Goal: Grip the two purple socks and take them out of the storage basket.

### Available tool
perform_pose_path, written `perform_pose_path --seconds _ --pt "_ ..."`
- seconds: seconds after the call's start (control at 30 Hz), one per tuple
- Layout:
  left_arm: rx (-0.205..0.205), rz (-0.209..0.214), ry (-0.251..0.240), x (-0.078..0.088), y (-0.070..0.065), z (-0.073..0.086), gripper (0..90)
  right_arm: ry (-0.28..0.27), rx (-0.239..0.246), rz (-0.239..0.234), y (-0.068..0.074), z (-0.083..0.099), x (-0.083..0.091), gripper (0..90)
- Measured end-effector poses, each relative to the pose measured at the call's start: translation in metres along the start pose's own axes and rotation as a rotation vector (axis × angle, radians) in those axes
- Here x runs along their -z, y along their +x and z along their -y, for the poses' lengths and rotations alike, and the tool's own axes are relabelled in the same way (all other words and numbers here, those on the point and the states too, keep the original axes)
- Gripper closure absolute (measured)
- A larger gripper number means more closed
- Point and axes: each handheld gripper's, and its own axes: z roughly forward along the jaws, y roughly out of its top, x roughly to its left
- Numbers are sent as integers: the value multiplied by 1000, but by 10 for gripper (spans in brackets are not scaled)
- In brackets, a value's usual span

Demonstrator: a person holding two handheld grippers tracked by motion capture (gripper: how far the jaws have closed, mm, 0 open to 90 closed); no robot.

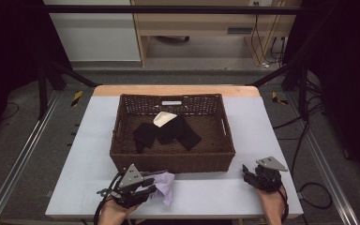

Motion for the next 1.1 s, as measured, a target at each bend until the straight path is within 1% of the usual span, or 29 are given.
perform_pose_path --seconds 0.07,0.17,0.27,0.37,0.47,0.53,0.6,0.67,0.77,0.9,1.07,1.1 --pt "6 -4 7 -1 0 0 598 1 1 0 0 0 0 307" --pt "8 -21 11 0 0 0 494 0 -1 -1 0 0 0 306" --pt "17 -26 9 2 1 1 428 -1 -3 0 0 0 0 305" --pt "20 -39 4 5 1 1 370 -2 -5 -2 -1 0 1 303" --pt "28 -42 -1 9 3 1 338 -6 -11 -4 -1 0 1 301" --pt "39 -22 2 12 4 0 305 -9 -13 -6 -1 1 2 301" --pt "40 -15 -2 15 4 -1 280 -9 -16 -8 -2 1 2 300" --pt "49 2 -1 17 5 -1 250 -8 -17 -7 -2 1 2 299" --pt "58 5 -8 22 5 0 225 -10 -17 -6 -2 1 2 298" --pt "66 -15 -18 29 8 5 208 -12 -19 -6 -2 1 2 298" --pt "89 -66 -37 41 17 13 209 -14 -27 -5 -3 1 2 297" --pt "93 -70 -40 42 19 15 209 -15 -29 -5 -3 1 3 297"
